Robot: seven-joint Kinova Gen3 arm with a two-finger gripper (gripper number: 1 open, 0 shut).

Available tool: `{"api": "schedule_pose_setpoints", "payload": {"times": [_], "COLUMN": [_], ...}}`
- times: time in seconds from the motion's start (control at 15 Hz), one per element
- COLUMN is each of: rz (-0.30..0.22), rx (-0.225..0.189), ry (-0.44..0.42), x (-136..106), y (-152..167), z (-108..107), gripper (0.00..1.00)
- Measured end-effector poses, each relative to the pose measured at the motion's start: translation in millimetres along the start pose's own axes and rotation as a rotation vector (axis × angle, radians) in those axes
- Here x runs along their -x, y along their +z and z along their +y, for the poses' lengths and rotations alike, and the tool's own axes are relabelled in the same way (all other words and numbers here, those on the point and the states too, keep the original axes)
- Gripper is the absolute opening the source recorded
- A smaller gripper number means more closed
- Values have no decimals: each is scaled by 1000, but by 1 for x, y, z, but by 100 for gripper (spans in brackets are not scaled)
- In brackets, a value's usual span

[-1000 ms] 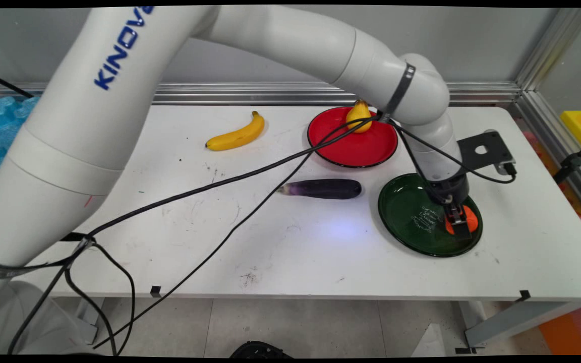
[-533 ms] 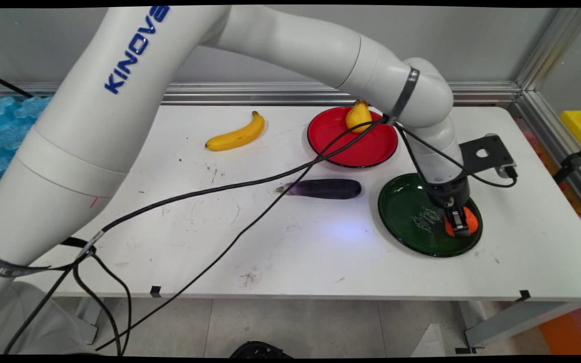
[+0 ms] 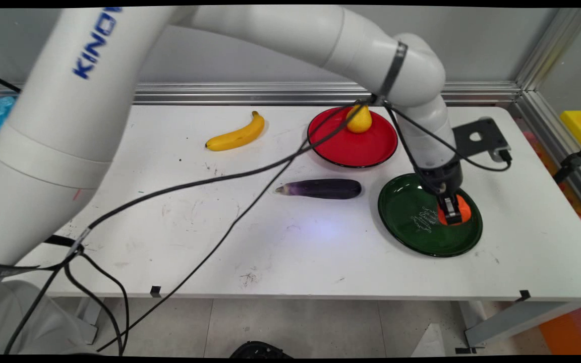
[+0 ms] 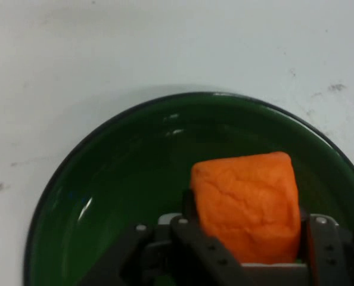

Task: Place the picked object on the table

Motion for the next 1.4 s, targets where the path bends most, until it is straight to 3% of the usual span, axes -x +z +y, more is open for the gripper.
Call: {"api": "schedule_pose_setpoints", "payload": {"times": [0.2, 0.4, 0.8, 1.13, 1.4], "rz": [4, -14, -101, -141, -129], "rx": [-23, -52, -29, -15, -17], "ry": [-6, -18, -32, -58, -89], "x": [11, 37, 118, 173, 198], "y": [-37, -81, -149, -171, -160], "z": [0, 2, 22, 32, 31], "gripper": [0, 0, 0, 0, 0]}}
